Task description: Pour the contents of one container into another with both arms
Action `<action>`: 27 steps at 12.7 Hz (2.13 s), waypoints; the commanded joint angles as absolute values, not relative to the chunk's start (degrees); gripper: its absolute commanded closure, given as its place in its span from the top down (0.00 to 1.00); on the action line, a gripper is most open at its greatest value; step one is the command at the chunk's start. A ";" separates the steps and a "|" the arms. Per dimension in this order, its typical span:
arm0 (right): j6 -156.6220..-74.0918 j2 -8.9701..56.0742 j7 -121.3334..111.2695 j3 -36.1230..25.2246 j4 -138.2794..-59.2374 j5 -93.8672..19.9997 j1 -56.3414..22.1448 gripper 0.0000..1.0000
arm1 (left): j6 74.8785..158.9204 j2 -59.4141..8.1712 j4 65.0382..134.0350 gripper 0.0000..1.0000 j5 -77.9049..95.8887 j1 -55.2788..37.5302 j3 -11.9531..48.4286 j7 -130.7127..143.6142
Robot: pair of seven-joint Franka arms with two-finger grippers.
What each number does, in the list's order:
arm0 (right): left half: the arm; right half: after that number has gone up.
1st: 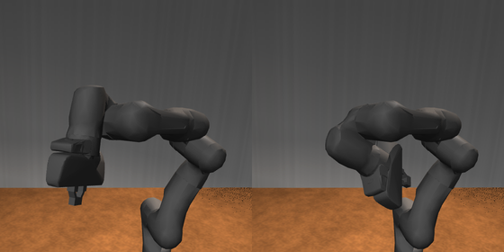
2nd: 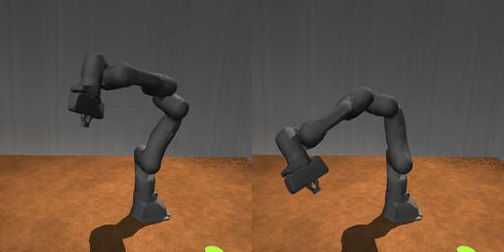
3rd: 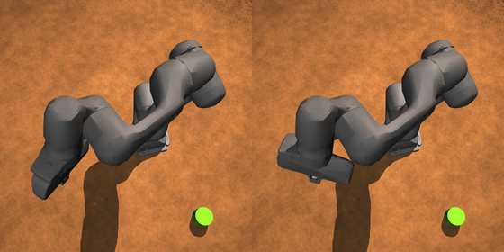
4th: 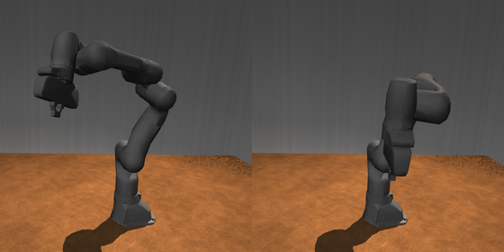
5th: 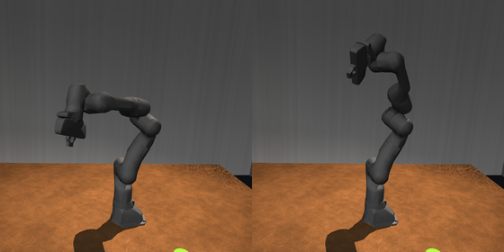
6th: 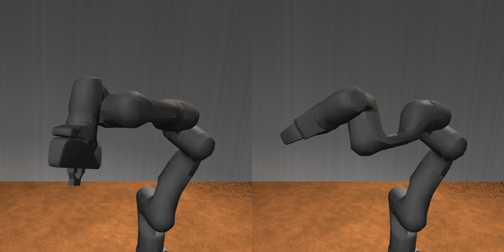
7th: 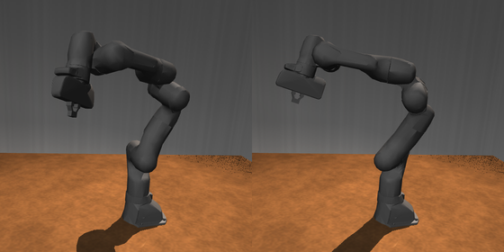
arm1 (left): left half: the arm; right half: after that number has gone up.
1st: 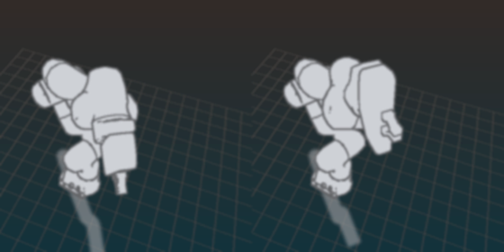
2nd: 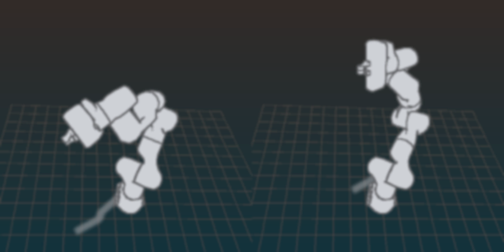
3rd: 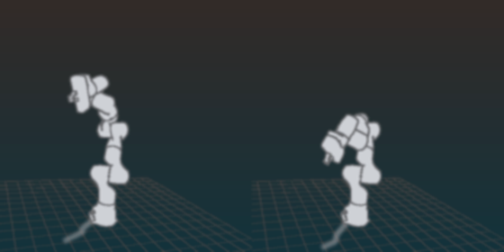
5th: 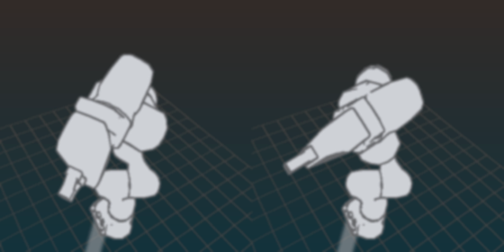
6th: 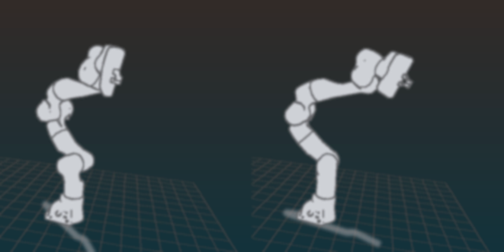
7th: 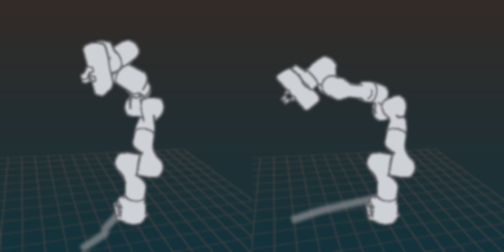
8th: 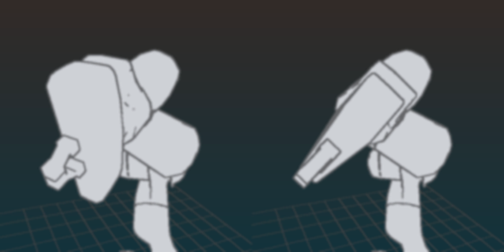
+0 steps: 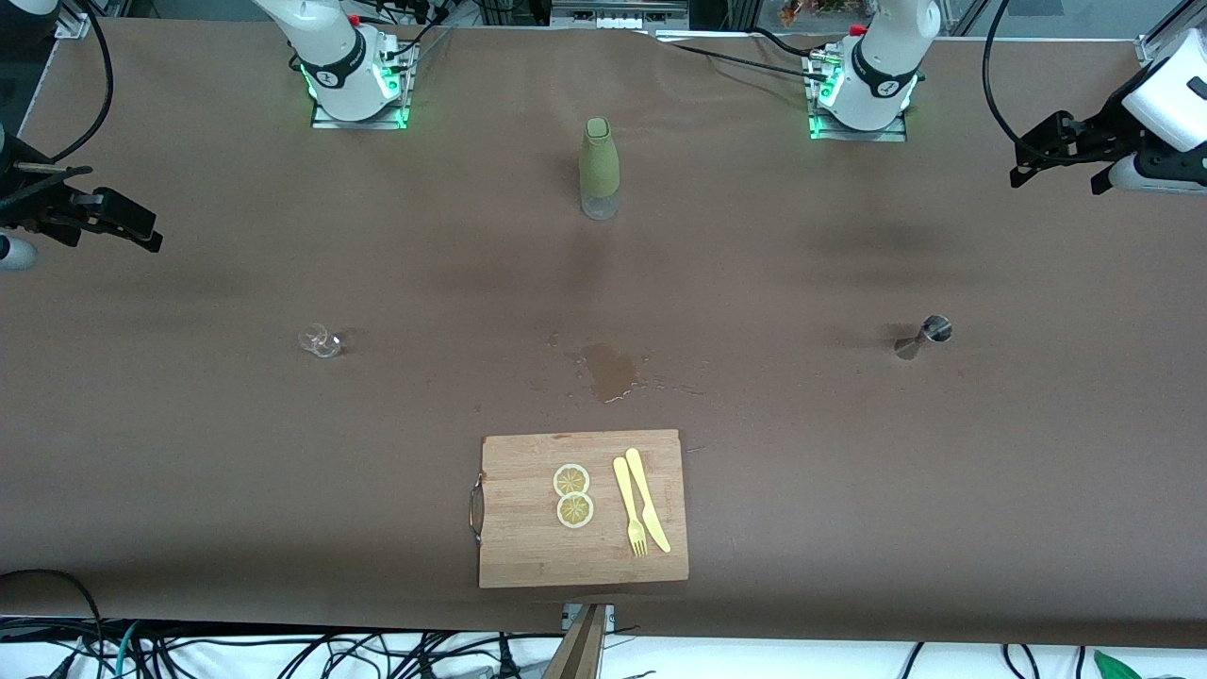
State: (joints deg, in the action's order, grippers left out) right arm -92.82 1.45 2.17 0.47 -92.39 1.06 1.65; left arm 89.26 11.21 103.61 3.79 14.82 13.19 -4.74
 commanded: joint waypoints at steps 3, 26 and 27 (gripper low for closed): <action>-92.55 0.97 2.90 0.53 -92.20 1.14 1.49 1.00 | 89.91 11.95 103.97 1.00 4.48 15.12 13.45 -4.31; -92.55 0.97 2.90 0.53 -92.20 1.05 1.49 1.00 | 90.79 11.95 105.20 1.00 4.83 15.03 13.71 -4.31; -92.55 0.97 2.90 0.53 -92.20 1.05 1.49 1.00 | 90.88 11.95 105.21 1.00 4.83 15.03 13.71 -4.48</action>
State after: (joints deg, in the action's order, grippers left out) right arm -92.83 1.45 2.17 0.47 -92.39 1.06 1.64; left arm 90.30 11.19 104.29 3.79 14.82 13.49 -4.74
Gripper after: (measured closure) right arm 0.000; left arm 0.000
